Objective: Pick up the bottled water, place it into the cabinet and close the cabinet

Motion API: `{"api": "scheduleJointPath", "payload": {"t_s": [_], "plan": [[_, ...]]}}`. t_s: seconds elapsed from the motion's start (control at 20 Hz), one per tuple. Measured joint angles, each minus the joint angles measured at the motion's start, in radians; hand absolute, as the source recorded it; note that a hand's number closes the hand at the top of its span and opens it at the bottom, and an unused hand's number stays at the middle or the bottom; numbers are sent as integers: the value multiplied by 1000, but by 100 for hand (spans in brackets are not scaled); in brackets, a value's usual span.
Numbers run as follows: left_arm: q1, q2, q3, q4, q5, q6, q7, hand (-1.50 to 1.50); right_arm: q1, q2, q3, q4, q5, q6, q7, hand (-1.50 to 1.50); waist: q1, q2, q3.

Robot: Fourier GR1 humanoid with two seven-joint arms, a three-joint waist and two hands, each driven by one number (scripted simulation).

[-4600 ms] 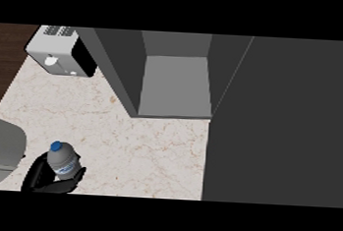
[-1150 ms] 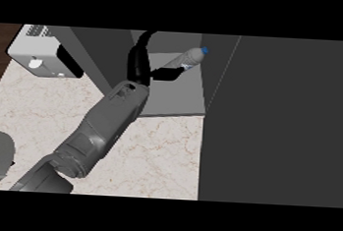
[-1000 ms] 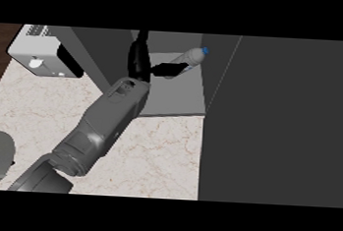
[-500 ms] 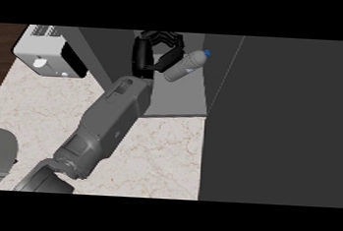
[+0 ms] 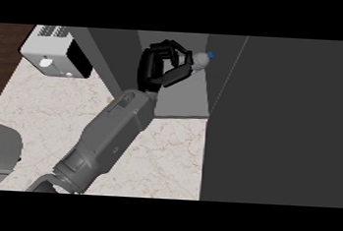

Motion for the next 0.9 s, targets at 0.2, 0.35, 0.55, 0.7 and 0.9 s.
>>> {"api": "scheduleJointPath", "payload": {"t_s": [0.2,0.35,0.55,0.7,0.9], "plan": [[110,0,-100,-137,66,-76,25,-150,-9,0,23,-1,6,-16,10,-150,17,-5,0],[217,0,-178,-256,102,-107,39,-150,-3,3,38,0,11,-35,11,-150,30,-9,0],[374,16,-274,-432,99,-99,69,-150,4,5,44,-1,17,-61,7,-150,54,-14,0],[504,51,-319,-559,84,-76,64,-150,10,-6,43,-4,21,-75,8,-150,65,-14,0],[679,140,-348,-727,71,-46,48,-150,33,-24,52,-5,28,-88,-16,-150,70,-16,0]]}}
